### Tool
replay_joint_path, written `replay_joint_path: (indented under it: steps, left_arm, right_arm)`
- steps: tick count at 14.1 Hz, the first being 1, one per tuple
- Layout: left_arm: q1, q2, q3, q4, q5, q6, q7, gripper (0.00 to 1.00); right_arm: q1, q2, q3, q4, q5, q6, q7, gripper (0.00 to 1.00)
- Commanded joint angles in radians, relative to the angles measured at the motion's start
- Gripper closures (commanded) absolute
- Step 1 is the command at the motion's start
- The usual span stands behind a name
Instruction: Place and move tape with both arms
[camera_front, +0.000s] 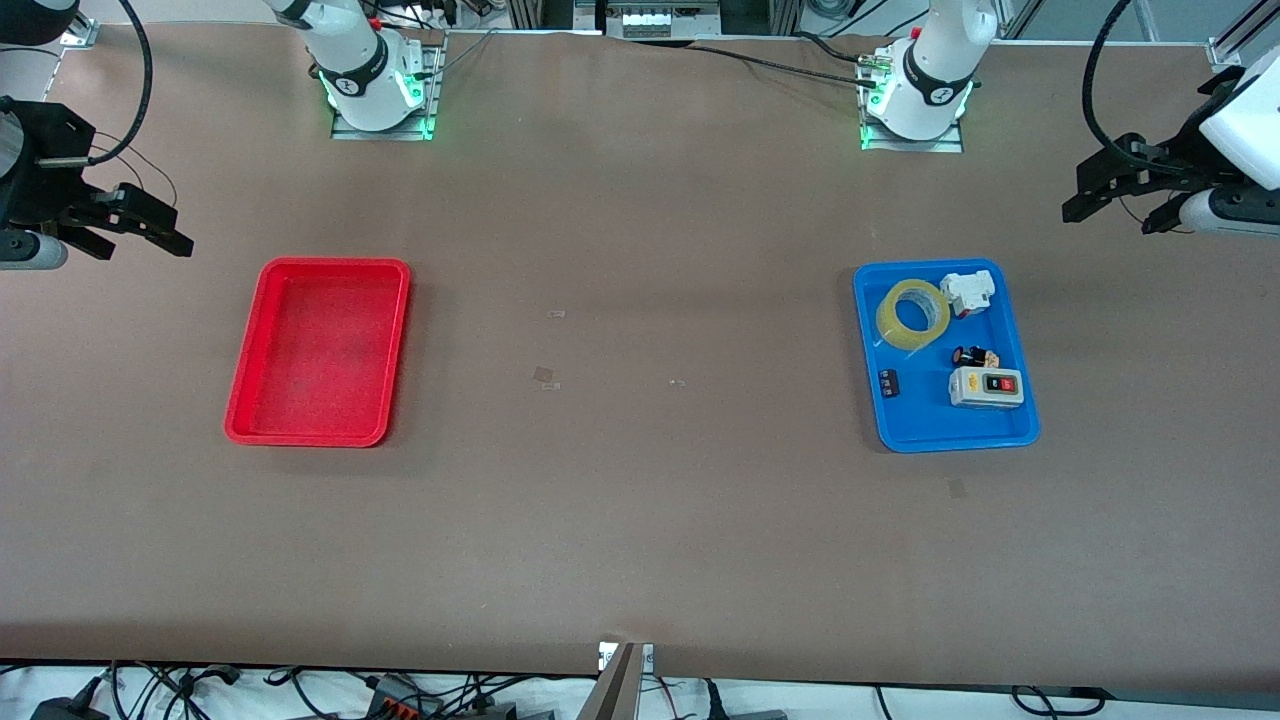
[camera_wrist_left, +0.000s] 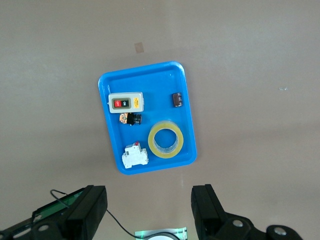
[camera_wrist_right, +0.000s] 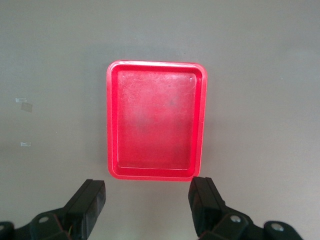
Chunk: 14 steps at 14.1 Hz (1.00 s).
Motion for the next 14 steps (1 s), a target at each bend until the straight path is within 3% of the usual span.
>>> replay_joint_path:
  steps: [1,8,11,14]
  left_arm:
    - [0.006,-0.006,-0.012,0.011,0.014,-0.021,-0.007,0.00]
    - [0.012,-0.002,-0.012,-0.015,0.016,-0.044,0.001,0.00]
    - [0.026,0.001,-0.012,-0.096,0.014,-0.014,0.005,0.00]
    - [0.029,-0.020,-0.012,-0.235,0.014,0.084,0.008,0.00]
  right_arm:
    - [-0.001,-0.007,-0.001,0.009,0.005,-0.016,-0.016,0.00]
    - [0.000,-0.007,-0.001,0.009,0.004,-0.016,-0.016,0.00]
    - [0.000,-0.007,0.000,0.009,0.002,-0.016,-0.015,0.00]
    - [0.001,-0.007,0.000,0.009,0.002,-0.016,-0.012,0.00]
